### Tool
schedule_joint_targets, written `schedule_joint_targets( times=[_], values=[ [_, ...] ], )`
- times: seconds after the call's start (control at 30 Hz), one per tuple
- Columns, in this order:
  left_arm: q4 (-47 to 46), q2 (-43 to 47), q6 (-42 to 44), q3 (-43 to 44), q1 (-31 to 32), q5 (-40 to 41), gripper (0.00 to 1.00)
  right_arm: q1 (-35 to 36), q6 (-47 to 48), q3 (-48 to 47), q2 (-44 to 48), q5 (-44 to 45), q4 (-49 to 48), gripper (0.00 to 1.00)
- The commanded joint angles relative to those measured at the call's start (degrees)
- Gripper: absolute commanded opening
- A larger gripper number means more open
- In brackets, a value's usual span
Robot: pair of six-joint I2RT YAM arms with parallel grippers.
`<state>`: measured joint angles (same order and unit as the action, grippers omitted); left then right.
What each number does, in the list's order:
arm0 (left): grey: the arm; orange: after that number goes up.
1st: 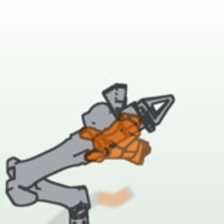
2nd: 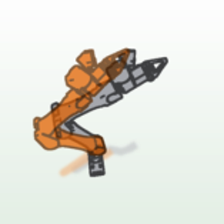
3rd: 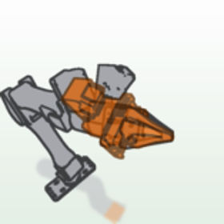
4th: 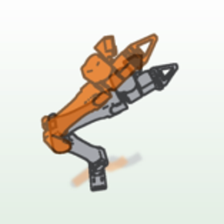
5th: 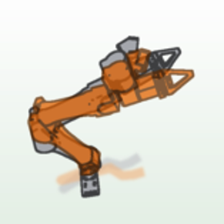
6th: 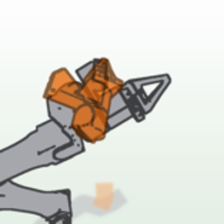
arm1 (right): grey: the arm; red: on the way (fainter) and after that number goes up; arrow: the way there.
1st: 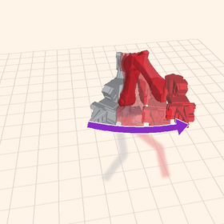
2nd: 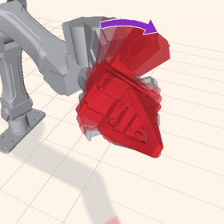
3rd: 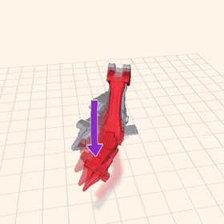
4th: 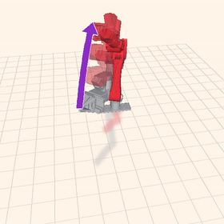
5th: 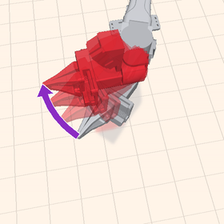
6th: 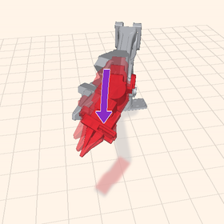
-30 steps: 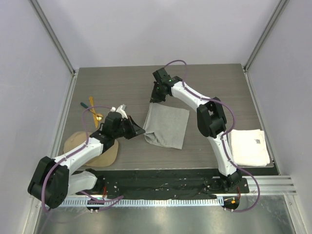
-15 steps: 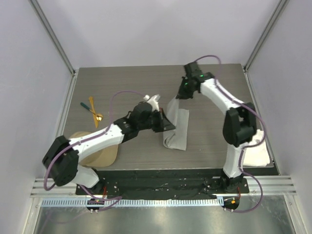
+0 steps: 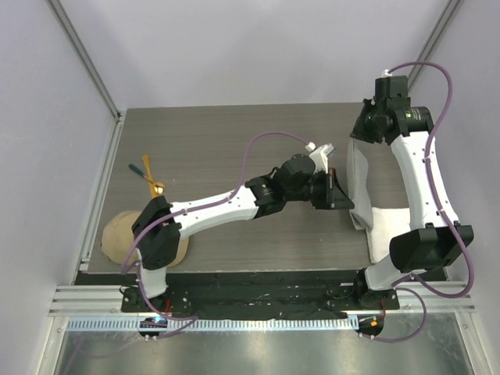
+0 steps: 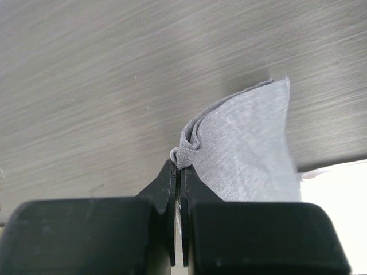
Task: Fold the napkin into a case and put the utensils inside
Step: Turn over the upper triangle folded napkin at the center of the board.
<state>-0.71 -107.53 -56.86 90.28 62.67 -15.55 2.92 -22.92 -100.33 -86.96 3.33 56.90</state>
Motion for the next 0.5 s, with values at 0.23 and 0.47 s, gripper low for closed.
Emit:
schedule_joint_targets(
  times=[0.23, 0.47],
  values=[
    [-22.81, 14.26, -7.65, -38.13, -10.71, -3.87, 0.00, 19.74, -4.67, 1.81, -16.56, 6.24, -5.02, 0.01],
    [-29.00, 21.56, -5.28, -58.89, -16.27, -3.70, 0.00, 30.65, -11.53, -9.76, -36.69, 6.16, -10.94, 0.01]
  ],
)
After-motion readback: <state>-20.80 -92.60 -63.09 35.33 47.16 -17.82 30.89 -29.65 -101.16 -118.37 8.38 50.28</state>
